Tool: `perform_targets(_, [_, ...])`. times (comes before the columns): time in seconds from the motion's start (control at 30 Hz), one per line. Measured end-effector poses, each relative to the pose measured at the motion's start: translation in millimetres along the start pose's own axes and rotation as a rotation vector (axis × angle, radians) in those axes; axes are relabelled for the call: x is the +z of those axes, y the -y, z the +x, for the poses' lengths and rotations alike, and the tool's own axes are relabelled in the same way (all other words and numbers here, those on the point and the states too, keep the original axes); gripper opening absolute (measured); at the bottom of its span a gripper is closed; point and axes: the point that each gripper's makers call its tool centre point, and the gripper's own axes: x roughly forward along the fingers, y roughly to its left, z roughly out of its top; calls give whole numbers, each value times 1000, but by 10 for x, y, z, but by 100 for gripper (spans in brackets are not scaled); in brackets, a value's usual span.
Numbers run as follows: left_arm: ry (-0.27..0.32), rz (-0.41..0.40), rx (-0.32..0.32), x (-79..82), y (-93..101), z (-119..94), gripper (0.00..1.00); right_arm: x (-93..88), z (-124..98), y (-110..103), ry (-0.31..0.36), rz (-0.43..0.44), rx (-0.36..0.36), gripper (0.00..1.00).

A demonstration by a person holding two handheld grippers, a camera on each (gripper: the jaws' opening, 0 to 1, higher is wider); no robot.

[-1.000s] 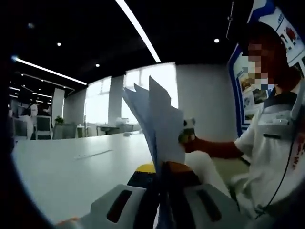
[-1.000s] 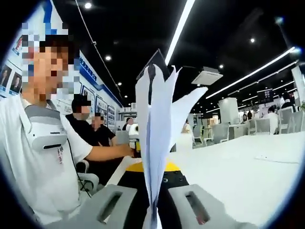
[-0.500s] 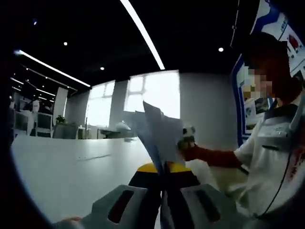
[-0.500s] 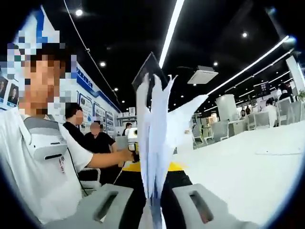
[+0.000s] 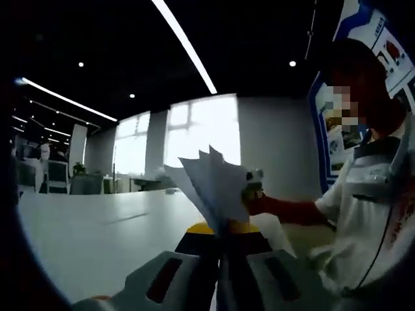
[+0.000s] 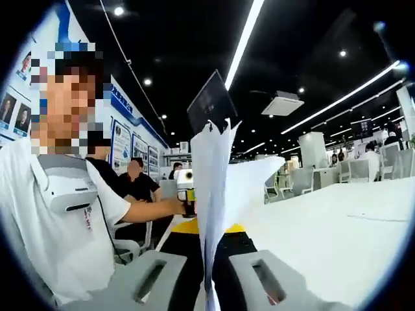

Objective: Organize the stack of printing papers by aligning and flattening the scattered papers on the table

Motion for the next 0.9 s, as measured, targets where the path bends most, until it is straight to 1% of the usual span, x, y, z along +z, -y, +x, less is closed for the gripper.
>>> perform_targets(0.1, [-4, -99, -20, 54, 34, -29, 6, 64, 7, -57, -22, 50, -22, 0])
perform_targets(0.13, [-7, -128, -43, 75, 87, -38, 6, 96, 7, -88, -24, 55, -23, 0])
perform_targets(0.17, [-1, -155, -53, 104, 123, -43, 6, 117, -2, -130, -26, 62, -20, 0])
perform_targets(0.2, [0, -199, -66, 122, 167, -50, 6, 130, -2, -174, -25, 80, -15, 0])
perform_targets(0.27, [-12, -267, -93, 109, 253, -45, 6, 122, -13, -239, -19, 165, 0, 0])
perform_targets(0.33, [-24, -307, -102, 101, 272, -35, 6, 94, -24, -210, -14, 253, -11, 0])
perform_targets(0.37, [-21, -334, -108, 99, 292, -15, 6, 91, -33, -216, 3, 294, 2, 0])
perform_targets(0.4, [-26, -354, -100, 86, 273, -5, 6, 82, -43, -184, 17, 366, -3, 0])
perform_targets(0.43, [-36, -370, -90, 55, 249, 13, 6, 55, -52, -155, 16, 411, -8, 0])
perform_targets(0.47, [-40, -386, -83, 37, 229, 22, 6, 26, -61, -99, 29, 423, -13, 0])
perform_targets(0.5, [-53, -451, -57, -38, 164, 44, 6, -27, -73, -26, 23, 474, -38, 0])
perform_targets(0.53, [-77, -463, -50, -115, 134, 52, 6, -91, -69, 13, 15, 476, -50, 0])
perform_targets(0.57, [-85, -474, -33, -188, 91, 68, 6, -130, -74, 42, 12, 479, -56, 0])
perform_targets(0.6, [-105, -496, 1, -284, 23, 79, 6, -207, -74, 102, -1, 507, -83, 0])
perform_targets(0.67, [-125, -471, 26, -411, -60, 93, 6, -372, -24, 129, -29, 519, -115, 0])
perform_targets(0.7, [-158, -479, 65, -510, -162, 85, 6, -417, -22, 155, -42, 529, -131, 0])
perform_targets(0.73, [-164, -453, 67, -547, -187, 100, 6, -486, -23, 207, -68, 501, -166, 0])
perform_targets(0.77, [-172, -420, 81, -574, -253, 96, 6, -525, -17, 248, -84, 451, -181, 0])
perform_targets(0.8, [-177, -403, 91, -594, -282, 101, 6, -533, -10, 259, -88, 443, -189, 0])
perform_targets(0.83, [-197, -339, 101, -637, -326, 103, 6, -577, -7, 295, -119, 390, -210, 0])
perform_targets(0.87, [-206, -286, 105, -658, -340, 112, 6, -572, -27, 358, -127, 361, -209, 0])
perform_targets(0.9, [-206, -265, 111, -662, -367, 109, 6, -582, -27, 380, -132, 337, -214, 0])
